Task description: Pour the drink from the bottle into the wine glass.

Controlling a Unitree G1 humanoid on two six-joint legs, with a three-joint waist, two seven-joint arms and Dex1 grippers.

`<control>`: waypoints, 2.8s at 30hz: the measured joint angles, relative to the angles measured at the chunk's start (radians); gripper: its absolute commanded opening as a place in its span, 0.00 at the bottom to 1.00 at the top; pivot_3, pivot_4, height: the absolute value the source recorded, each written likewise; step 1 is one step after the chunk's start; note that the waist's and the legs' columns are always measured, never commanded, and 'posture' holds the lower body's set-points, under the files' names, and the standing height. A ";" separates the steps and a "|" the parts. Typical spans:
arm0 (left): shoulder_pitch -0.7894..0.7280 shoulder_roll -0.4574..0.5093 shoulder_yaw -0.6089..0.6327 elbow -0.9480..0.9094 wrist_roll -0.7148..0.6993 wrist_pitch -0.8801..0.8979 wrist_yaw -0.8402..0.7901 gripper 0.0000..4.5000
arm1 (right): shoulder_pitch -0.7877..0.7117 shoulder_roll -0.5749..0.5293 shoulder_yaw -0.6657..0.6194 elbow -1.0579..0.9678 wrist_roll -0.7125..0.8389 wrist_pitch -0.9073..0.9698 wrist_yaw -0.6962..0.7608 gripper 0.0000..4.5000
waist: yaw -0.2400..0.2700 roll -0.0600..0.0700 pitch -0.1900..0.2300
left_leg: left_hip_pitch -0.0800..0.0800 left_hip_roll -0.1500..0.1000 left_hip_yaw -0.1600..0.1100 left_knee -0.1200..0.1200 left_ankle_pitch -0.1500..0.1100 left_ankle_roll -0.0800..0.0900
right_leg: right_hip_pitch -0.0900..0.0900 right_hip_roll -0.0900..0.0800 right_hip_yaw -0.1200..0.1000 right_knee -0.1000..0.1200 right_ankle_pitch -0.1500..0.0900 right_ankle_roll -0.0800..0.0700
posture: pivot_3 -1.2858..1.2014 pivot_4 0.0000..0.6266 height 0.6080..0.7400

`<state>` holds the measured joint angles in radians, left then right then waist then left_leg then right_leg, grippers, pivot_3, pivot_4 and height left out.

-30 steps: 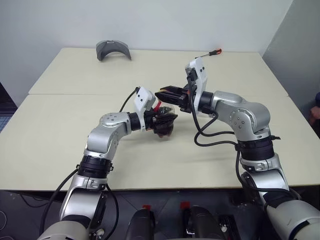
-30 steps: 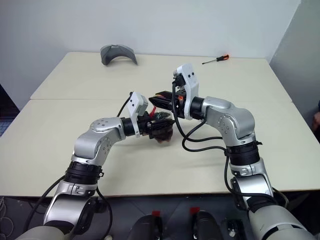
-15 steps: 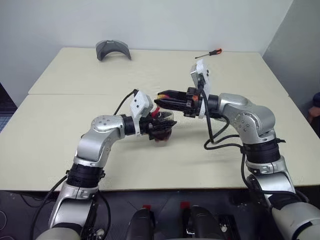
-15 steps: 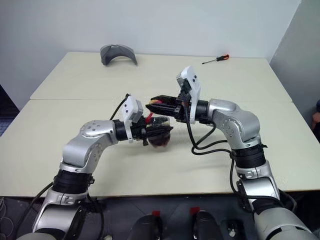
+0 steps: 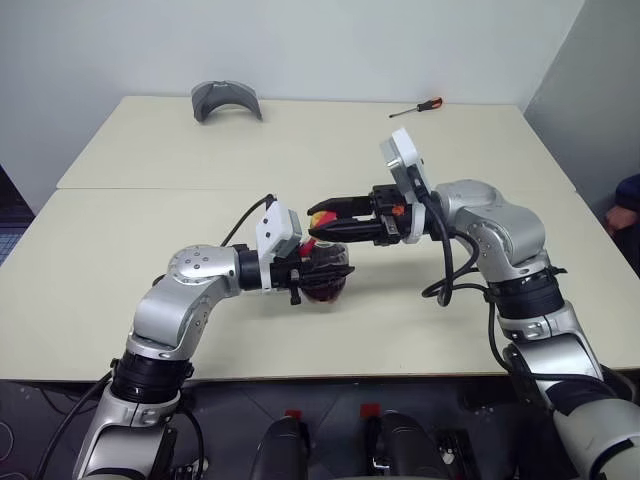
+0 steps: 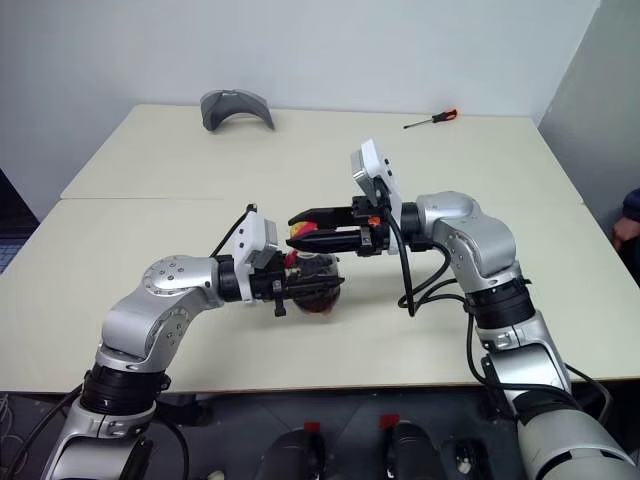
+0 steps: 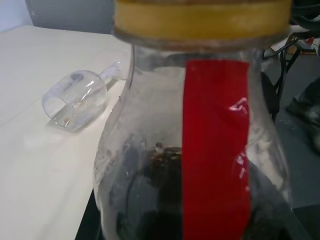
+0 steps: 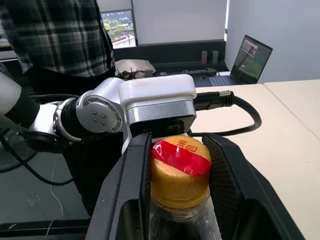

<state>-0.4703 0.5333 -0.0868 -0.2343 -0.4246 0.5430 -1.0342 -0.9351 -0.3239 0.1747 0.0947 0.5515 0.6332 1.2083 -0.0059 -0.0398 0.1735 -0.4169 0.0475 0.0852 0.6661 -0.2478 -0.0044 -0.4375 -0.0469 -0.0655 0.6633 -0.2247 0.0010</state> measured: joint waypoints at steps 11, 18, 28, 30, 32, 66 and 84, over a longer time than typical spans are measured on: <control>-0.027 -0.037 -0.025 0.019 -0.012 -0.003 0.072 0.36 | -0.006 -0.008 -0.170 -0.119 0.173 0.304 -0.222 0.96 | 0.005 0.001 0.000 | -0.001 -0.001 -0.001 0.000 0.000 0.000 | 0.000 -0.002 0.000 -0.001 0.001 -0.001 | 0.52 0.24 1.00; -0.078 -0.081 0.005 0.088 -0.012 0.044 0.193 0.36 | 0.098 -0.026 -0.169 -0.252 0.124 0.279 -0.374 0.96 | 0.001 0.001 0.000 | -0.001 -0.001 0.000 0.000 0.000 0.000 | 0.000 -0.001 0.000 0.000 -0.002 0.003 | 0.52 0.24 1.00; -0.110 -0.101 0.006 0.148 -0.001 0.037 0.225 0.33 | 0.117 0.065 -0.134 -0.259 0.004 0.185 -0.584 0.96 | 0.001 0.001 0.000 | -0.001 -0.001 0.000 0.000 0.000 0.000 | 0.000 -0.001 0.000 -0.001 0.000 0.000 | 0.52 0.24 1.00; -0.111 -0.100 0.005 0.150 -0.001 0.037 0.215 0.32 | 0.117 0.071 -0.133 -0.250 -0.002 0.181 -0.595 0.96 | 0.001 0.001 0.000 | -0.001 -0.001 0.000 0.000 0.000 0.000 | 0.000 -0.001 0.000 -0.001 0.000 0.000 | 0.52 0.24 1.00; -0.111 -0.100 0.005 0.150 -0.002 0.037 0.214 0.32 | 0.116 0.073 -0.133 -0.245 -0.002 0.181 -0.599 0.96 | 0.001 0.001 0.000 | -0.001 -0.001 0.000 0.000 0.000 0.000 | 0.000 -0.001 0.001 -0.001 0.000 0.000 | 0.52 0.24 1.00; -0.133 -0.097 0.004 0.170 0.003 0.038 0.196 0.32 | 0.088 0.112 -0.122 -0.204 0.044 0.216 -0.583 0.28 | 0.001 0.001 0.001 | -0.001 -0.001 0.000 0.000 0.000 0.000 | 0.000 -0.001 0.001 -0.001 0.000 0.000 | 0.52 0.24 1.00; -0.006 -0.034 0.030 -0.111 -0.116 0.126 0.157 0.32 | 0.064 0.033 -0.131 -0.203 0.174 0.245 -0.280 0.28 | 0.001 0.001 0.001 | 0.000 0.000 -0.001 0.000 0.000 0.000 | 0.000 -0.001 0.001 0.000 -0.002 0.003 | 0.52 0.24 1.00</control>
<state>-0.4760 0.4990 -0.0567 -0.3456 -0.5411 0.6693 -0.8774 -0.8711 -0.2909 0.0435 -0.1087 0.7254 0.8786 0.9282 -0.0052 -0.0386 0.1742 -0.4173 0.0470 0.0843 0.6659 -0.2477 -0.0044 -0.4372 -0.0477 -0.0646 0.6629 -0.2265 0.0038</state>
